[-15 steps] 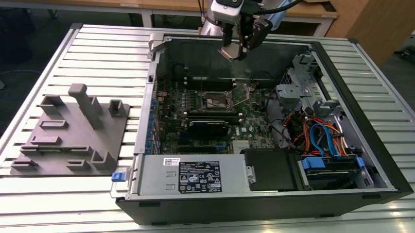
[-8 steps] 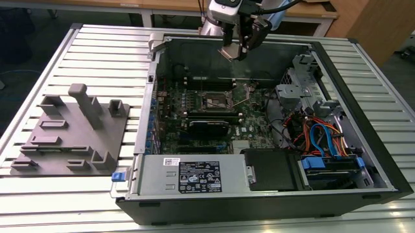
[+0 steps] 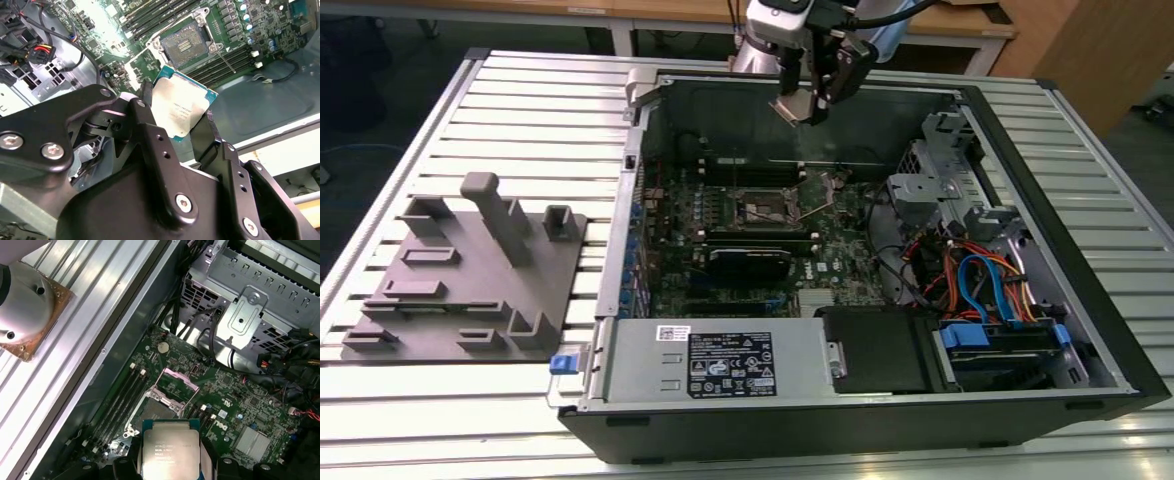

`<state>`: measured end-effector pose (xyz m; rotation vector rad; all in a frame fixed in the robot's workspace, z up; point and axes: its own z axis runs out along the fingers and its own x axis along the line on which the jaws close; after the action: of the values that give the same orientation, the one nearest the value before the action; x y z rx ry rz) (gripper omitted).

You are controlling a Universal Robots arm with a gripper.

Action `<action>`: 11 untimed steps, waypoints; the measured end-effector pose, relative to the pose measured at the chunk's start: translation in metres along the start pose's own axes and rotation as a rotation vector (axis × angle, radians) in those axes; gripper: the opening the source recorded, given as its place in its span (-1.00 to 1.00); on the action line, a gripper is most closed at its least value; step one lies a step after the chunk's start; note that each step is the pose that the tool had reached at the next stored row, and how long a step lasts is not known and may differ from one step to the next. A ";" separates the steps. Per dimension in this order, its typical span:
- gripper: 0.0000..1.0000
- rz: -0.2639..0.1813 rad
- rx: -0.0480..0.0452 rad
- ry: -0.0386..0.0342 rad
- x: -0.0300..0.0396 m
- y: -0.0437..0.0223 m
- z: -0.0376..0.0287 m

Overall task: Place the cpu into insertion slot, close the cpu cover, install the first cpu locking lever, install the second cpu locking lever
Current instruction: 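Place the cpu into insertion slot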

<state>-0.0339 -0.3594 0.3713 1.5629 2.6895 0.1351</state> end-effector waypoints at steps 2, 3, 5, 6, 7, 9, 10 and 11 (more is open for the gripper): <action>0.08 0.010 -0.0003 -0.0008 0.0000 0.0000 0.0000; 0.08 0.014 -0.0003 -0.0012 0.0000 0.0000 0.0000; 0.08 0.023 -0.0006 -0.0021 0.0000 0.0000 0.0000; 0.08 0.028 -0.0006 -0.0025 0.0000 0.0000 0.0000; 0.08 0.032 -0.0007 -0.0029 0.0000 0.0000 0.0000; 0.08 0.042 -0.0009 -0.0038 0.0000 0.0000 0.0000; 0.08 0.047 -0.0009 -0.0042 0.0000 0.0000 0.0000; 0.08 0.051 -0.0010 -0.0046 0.0000 0.0000 0.0000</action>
<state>-0.0339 -0.3595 0.3713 1.6305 2.6465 0.1339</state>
